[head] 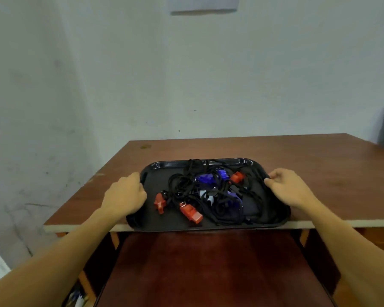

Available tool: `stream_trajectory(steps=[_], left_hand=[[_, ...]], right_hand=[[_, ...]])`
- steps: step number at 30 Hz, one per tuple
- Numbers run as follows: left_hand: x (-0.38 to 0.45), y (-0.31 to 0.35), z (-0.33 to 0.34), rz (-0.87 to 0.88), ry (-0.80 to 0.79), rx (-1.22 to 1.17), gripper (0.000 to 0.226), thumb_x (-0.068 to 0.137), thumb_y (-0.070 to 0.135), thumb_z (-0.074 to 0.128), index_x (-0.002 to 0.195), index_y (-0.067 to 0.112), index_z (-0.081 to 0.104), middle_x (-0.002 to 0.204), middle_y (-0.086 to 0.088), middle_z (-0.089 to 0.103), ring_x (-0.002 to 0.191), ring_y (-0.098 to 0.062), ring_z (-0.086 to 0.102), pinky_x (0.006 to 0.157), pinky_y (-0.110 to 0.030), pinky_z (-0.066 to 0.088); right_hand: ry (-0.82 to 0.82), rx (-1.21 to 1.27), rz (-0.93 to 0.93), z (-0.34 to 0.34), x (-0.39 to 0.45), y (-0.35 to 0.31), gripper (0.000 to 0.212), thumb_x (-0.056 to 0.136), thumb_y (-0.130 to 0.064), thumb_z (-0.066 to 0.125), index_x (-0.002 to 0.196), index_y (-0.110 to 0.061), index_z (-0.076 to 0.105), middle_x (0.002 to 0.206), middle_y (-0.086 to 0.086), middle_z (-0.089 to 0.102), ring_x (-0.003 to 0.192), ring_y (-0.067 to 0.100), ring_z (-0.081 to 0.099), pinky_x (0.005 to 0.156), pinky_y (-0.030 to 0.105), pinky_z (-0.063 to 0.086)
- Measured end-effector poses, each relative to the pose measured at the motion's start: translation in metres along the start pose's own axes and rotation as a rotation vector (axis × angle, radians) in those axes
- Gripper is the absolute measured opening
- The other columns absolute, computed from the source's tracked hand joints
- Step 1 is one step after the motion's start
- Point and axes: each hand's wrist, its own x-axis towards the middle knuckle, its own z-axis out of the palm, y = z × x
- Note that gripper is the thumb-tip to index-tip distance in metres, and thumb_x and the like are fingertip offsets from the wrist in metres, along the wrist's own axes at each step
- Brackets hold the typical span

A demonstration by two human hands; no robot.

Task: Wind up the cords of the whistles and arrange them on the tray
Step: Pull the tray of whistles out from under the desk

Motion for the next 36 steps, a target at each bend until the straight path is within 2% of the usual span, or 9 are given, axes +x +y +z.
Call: stream_trajectory(steps=[4,12,16,20,22,26,30,34,36], left_hand=[[0.057,-0.002,0.025,-0.039,-0.057,0.013,0.017,0.1,0.022,0.041,0.109,0.014,0.053,0.089,-0.007,0.061,0.074,-0.026,0.059,0.067,-0.04,0.053],[0.171,-0.014,0.066,-0.05,-0.04,-0.022,0.021,0.101,0.026,0.046,0.119,0.018,0.053,0.085,0.001,0.061,0.065,-0.019,0.064,0.061,-0.037,0.057],[0.182,-0.015,0.071,-0.034,0.01,0.008,0.026,0.098,0.025,0.047,0.122,0.02,0.056,0.076,0.003,0.062,0.06,-0.017,0.061,0.056,-0.032,0.054],[0.177,-0.018,0.083,-0.015,-0.027,0.071,0.021,0.095,0.031,0.048,0.11,0.019,0.059,0.082,0.001,0.066,0.064,-0.019,0.061,0.059,-0.034,0.055],[0.176,-0.016,0.081,0.007,-0.006,0.137,0.021,0.096,0.035,0.046,0.104,0.02,0.058,0.088,-0.002,0.067,0.067,-0.023,0.058,0.058,-0.032,0.046],[0.155,-0.003,0.061,0.23,0.173,0.14,0.037,0.098,0.054,0.041,0.112,0.028,0.062,0.1,0.006,0.066,0.082,-0.023,0.064,0.064,-0.032,0.045],[0.133,0.02,0.052,0.348,-0.093,0.189,0.064,0.084,0.083,0.033,0.125,0.039,0.053,0.094,0.013,0.061,0.086,-0.014,0.063,0.077,-0.034,0.055],[0.138,0.017,0.06,0.43,-0.199,0.154,0.052,0.087,0.073,0.048,0.131,0.044,0.048,0.113,0.02,0.059,0.105,-0.011,0.06,0.086,-0.031,0.051],[0.145,0.01,0.06,0.461,-0.19,0.078,0.044,0.09,0.063,0.056,0.13,0.046,0.048,0.105,0.026,0.054,0.099,-0.004,0.056,0.085,-0.027,0.049]], right_hand=[[-0.051,-0.089,0.027,0.022,0.055,0.001,0.016,0.098,-0.037,0.057,0.098,-0.022,0.063,0.098,0.002,0.07,0.09,0.027,0.065,0.086,0.044,0.053],[-0.101,-0.262,-0.01,0.056,0.177,0.0,0.016,0.1,-0.038,0.051,0.104,-0.024,0.057,0.101,0.0,0.066,0.093,0.025,0.062,0.081,0.038,0.049],[-0.134,-0.349,-0.006,0.064,0.192,-0.003,0.015,0.098,-0.042,0.05,0.104,-0.028,0.054,0.098,-0.001,0.067,0.09,0.028,0.062,0.079,0.039,0.05],[-0.154,-0.407,-0.015,0.067,0.194,0.005,0.017,0.097,-0.044,0.051,0.1,-0.029,0.056,0.098,0.001,0.069,0.09,0.028,0.064,0.082,0.041,0.053],[-0.17,-0.445,-0.023,0.066,0.196,0.006,0.018,0.096,-0.046,0.053,0.099,-0.029,0.058,0.101,0.001,0.069,0.093,0.028,0.063,0.083,0.04,0.052],[-0.138,-0.482,-0.021,0.062,0.19,0.008,0.026,0.091,-0.059,0.054,0.092,-0.033,0.057,0.108,0.002,0.07,0.098,0.03,0.064,0.087,0.042,0.053],[-0.013,-0.516,-0.055,0.06,0.174,0.002,0.047,0.087,-0.073,0.046,0.113,-0.036,0.056,0.11,-0.004,0.068,0.1,0.027,0.065,0.079,0.038,0.053],[0.12,-0.359,-0.248,0.061,0.165,-0.029,0.03,0.093,-0.059,0.05,0.112,-0.037,0.057,0.086,-0.019,0.064,0.082,0.008,0.062,0.069,0.033,0.052],[0.134,-0.295,-0.34,0.066,0.16,-0.045,0.02,0.094,-0.051,0.054,0.109,-0.038,0.059,0.08,-0.02,0.063,0.078,0.0,0.058,0.069,0.03,0.053]])
